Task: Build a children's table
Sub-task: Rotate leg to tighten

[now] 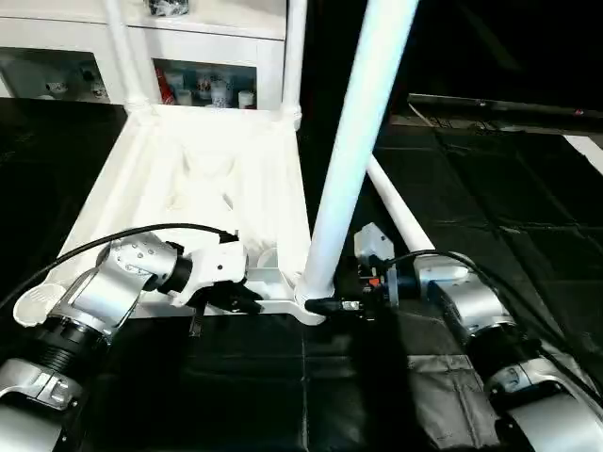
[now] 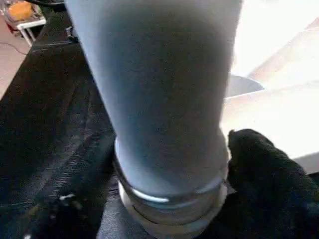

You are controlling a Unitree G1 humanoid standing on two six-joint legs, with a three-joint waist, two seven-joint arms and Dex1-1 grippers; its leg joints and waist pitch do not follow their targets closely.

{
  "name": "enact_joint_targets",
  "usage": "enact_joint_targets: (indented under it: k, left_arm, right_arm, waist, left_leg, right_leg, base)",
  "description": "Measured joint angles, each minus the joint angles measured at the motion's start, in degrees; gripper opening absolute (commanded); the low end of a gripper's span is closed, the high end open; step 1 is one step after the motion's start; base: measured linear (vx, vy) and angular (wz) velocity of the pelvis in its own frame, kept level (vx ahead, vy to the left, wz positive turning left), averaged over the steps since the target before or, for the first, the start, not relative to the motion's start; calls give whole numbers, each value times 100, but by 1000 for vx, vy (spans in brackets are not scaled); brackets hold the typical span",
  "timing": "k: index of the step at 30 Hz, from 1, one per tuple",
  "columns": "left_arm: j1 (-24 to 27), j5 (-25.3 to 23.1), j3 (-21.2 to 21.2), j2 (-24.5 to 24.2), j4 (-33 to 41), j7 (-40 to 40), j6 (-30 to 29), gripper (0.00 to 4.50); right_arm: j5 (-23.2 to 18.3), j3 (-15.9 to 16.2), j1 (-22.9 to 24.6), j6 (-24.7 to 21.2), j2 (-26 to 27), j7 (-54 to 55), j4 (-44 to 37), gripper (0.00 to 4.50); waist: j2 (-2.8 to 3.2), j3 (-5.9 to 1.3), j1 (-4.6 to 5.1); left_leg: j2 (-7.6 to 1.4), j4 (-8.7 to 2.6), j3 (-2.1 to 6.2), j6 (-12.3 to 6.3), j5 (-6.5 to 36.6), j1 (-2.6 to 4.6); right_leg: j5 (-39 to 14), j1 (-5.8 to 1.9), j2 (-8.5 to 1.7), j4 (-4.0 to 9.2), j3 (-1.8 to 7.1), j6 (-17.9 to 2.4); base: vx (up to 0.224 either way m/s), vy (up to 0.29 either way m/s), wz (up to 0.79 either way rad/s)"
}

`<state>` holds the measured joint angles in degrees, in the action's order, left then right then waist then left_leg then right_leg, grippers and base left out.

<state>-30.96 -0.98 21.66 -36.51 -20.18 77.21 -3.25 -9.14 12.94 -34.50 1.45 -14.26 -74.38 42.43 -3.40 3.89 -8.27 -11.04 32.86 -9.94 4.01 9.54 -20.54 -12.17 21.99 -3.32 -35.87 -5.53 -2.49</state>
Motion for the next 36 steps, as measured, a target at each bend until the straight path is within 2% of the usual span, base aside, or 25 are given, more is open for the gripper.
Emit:
enact_joint_targets:
  k: [9, 17, 23, 27, 31, 33, 36]
  left_arm:
    - [-43, -1, 5, -4, -102, 67, 100, 0]
    - [-52, 11, 2, 11, -138, 92, 70, 0]
    - [-43, 72, -97, 283, -137, -102, -546, 0]
    - [-21, 25, -270, 615, -132, -780, -1290, 0]
    - [-2, -178, -470, 1071, -12, -1715, -2108, 0]
    - [16, -305, -583, 1365, 171, -2221, -2635, 0]
    - [38, -404, -678, 1742, 446, -2831, -3317, 0]
  right_arm:
    - [1, -2, -74, 82, 41, -118, 139, 283]
    - [-20, -31, 1, 142, 63, -147, 126, 277]
    - [-160, -233, 395, -248, 165, 165, -253, 277]
    - [-89, -449, 473, -517, 380, 1198, -294, 276]
    - [0, -873, 263, -804, 939, 2681, 36, 276]
    - [7, -1076, 65, -882, 1223, 3460, 307, 276]
    - [32, -1176, -244, -904, 1452, 4295, 663, 276]
  waist:
    - [0, 0, 3]
    - [2, 0, -12]
    - [15, -7, -29]
    - [21, -16, 47]
    - [24, -18, 251]
    - [26, -17, 344]
    - [34, -19, 427]
  left_leg:
    - [-2, 3, 0, 0, 0, 1]
    - [-3, 12, 0, 0, 0, 2]
    - [-2, 19, 0, 0, 0, 24]
    - [-2, 14, 0, 1, 0, 80]
    - [0, 14, 14, 2, 0, 152]
    - [-1, 12, 51, 3, 1, 154]
    - [-1, 12, 135, 3, 1, 137]
  right_leg:
    - [0, 0, 0, -8, 0, 0]
    - [0, -2, 0, -13, 0, 0]
    - [2, -23, -4, -18, 1, -3]
    - [-12, -59, -4, -24, 2, 20]
    - [-14, -98, -7, -14, -7, 25]
    - [-15, -98, -8, 32, -44, 26]
    - [-14, -107, -13, 129, -131, 25]
  base:
    - [0, 0, 0]
    - [0, 0, 0]
    - [0, 0, 0]
    - [0, 0, 0]
    - [0, 0, 0]
    - [-22, 10, -9]
    - [-36, 37, -21]
